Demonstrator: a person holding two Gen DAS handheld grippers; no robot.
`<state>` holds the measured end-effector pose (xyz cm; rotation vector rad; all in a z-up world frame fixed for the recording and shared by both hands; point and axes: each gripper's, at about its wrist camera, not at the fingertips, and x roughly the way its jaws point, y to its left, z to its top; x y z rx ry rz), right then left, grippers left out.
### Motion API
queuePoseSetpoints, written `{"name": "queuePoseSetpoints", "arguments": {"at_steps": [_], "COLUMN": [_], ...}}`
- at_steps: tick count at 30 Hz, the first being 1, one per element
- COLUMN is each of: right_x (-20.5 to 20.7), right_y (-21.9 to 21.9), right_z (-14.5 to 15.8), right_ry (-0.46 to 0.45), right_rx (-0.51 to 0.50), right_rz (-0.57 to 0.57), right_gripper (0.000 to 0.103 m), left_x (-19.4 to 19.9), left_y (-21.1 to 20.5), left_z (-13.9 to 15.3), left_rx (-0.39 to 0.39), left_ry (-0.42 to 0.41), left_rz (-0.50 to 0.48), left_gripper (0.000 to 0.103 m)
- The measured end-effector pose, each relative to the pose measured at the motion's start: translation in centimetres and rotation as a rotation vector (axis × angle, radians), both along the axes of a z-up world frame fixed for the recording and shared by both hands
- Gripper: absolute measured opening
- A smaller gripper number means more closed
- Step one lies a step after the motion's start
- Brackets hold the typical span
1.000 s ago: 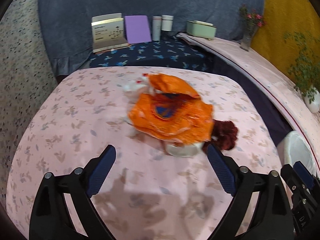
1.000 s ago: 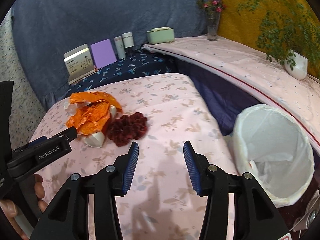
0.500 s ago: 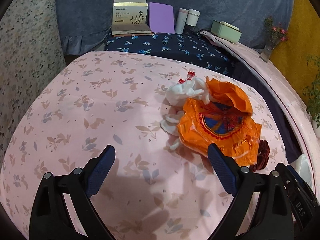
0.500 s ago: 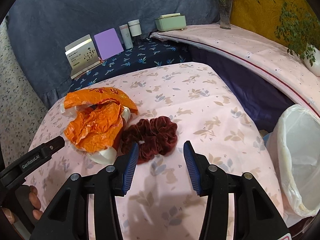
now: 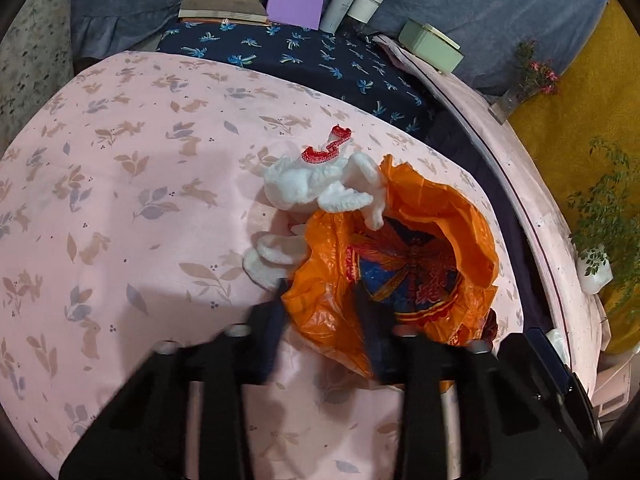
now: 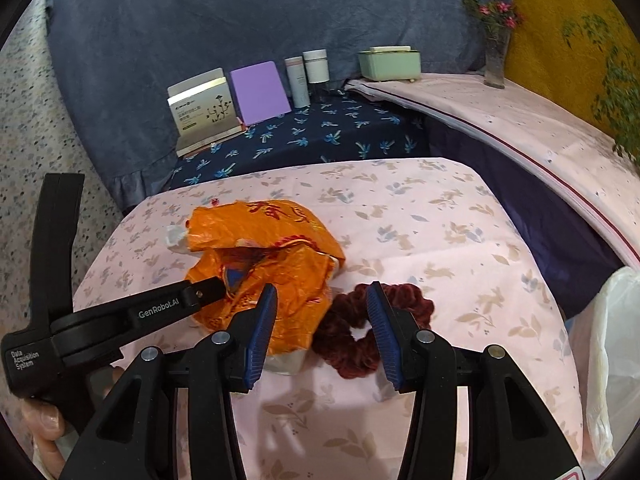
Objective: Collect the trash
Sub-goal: 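Move the left gripper to the patterned orange bag while the right gripper approaches the orange printed bag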
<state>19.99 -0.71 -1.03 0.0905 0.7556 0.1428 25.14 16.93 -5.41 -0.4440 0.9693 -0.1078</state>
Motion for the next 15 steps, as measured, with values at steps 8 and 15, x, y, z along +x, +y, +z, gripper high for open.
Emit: {"name": "queuePoseSetpoints", "arguments": {"at_steps": [8, 15], "right_x": [0.3, 0.1], "right_y": [2.1, 5.2], "right_z": [0.7, -0.1], "right_ry": [-0.013, -0.026], "right_rx": [-0.003, -0.064], "right_rz": [0.045, 0.099], "right_gripper": [0.046, 0.046], "left_x": [-2.3, -4.0], "left_y": [2.7, 5.4], "left_z": [1.3, 1.8], "left_rx": [0.003, 0.1], "left_ry": [-0.031, -0.021], "left_rz": [0.034, 0.098], "left_gripper": [0.012, 0.012]}}
